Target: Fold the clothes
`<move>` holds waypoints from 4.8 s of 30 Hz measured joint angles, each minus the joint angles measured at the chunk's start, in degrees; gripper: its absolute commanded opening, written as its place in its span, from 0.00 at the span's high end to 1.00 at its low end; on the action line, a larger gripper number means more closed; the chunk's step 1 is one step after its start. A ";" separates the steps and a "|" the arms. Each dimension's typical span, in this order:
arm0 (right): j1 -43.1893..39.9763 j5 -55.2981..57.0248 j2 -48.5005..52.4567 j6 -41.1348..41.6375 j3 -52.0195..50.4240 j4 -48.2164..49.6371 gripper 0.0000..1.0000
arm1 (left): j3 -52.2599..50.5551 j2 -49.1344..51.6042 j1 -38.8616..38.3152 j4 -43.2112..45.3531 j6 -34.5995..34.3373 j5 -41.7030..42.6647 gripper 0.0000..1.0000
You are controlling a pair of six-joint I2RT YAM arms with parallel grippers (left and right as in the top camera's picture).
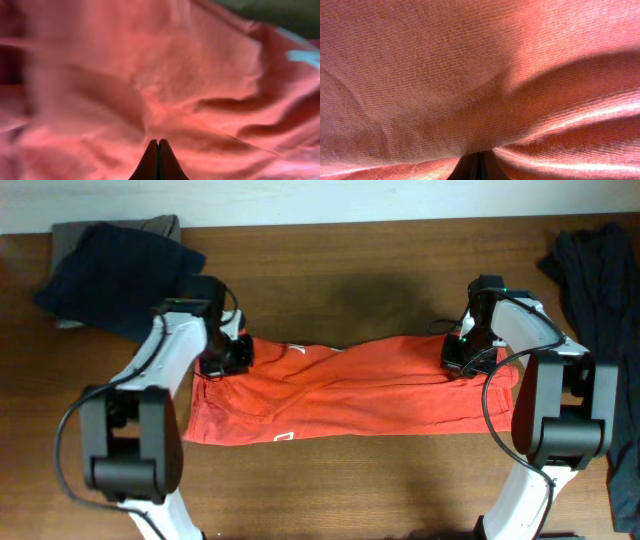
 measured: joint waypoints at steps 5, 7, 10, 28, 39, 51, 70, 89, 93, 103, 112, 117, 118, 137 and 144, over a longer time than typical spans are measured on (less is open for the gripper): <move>0.00 0.00 0.00 0.02 0.00 -0.07 0.96 | -0.09 3.48 -0.50 1.66 0.20 -0.04 0.99; 0.00 0.00 0.00 0.02 0.00 -0.07 0.96 | -0.09 4.79 -0.44 1.68 0.20 -0.46 0.99; 0.00 0.00 0.00 0.02 0.00 -0.07 0.96 | -0.04 5.09 -0.17 1.62 0.20 -0.90 0.99; 0.00 2.14 -0.07 1.79 0.00 3.08 0.95 | 0.02 5.11 12.26 0.70 -3.15 -3.50 0.99; 0.00 3.48 -0.11 1.75 0.00 3.96 0.94 | 0.02 5.22 14.99 0.44 -6.73 -5.44 0.99; 0.00 4.66 -0.15 1.75 0.00 4.48 0.93 | 0.63 4.68 16.74 -0.74 -6.99 -6.27 0.99; -1.07 7.78 -2.14 3.04 10.69 -9.88 0.96 | 2.01 -12.59 7.48 -5.29 -1.64 -2.12 0.99; -1.07 8.22 -8.90 2.36 1.53 -5.38 0.92 | 2.25 6.88 -1.49 -0.61 -1.62 -0.63 0.99; -1.07 8.24 -8.90 2.23 -0.37 -4.20 0.90 | 2.29 6.93 -1.29 -0.63 -2.03 -1.16 0.99; -1.07 7.19 -8.87 1.95 -2.25 -0.26 0.96 | 2.62 6.97 5.38 -0.74 -3.78 -2.93 0.99; -1.07 0.90 -6.12 0.26 -2.25 3.28 0.96 | 2.84 6.99 7.43 -1.33 -4.00 -4.35 0.99; -1.07 0.59 -3.52 -0.13 -2.25 3.32 0.96 | 2.84 6.99 7.45 -1.38 -5.07 -4.70 0.99; -1.07 0.87 -3.19 -0.15 -2.25 3.32 0.96 | 2.89 6.99 7.48 -1.53 -5.29 -5.11 0.99; -1.07 4.33 -2.38 0.28 -2.08 2.75 0.96 | 3.21 7.04 14.84 -5.75 -7.04 -9.05 0.99; -1.07 4.28 -2.29 0.44 4.98 -6.21 0.95 | 4.09 6.95 15.02 -10.08 -8.13 -11.30 0.99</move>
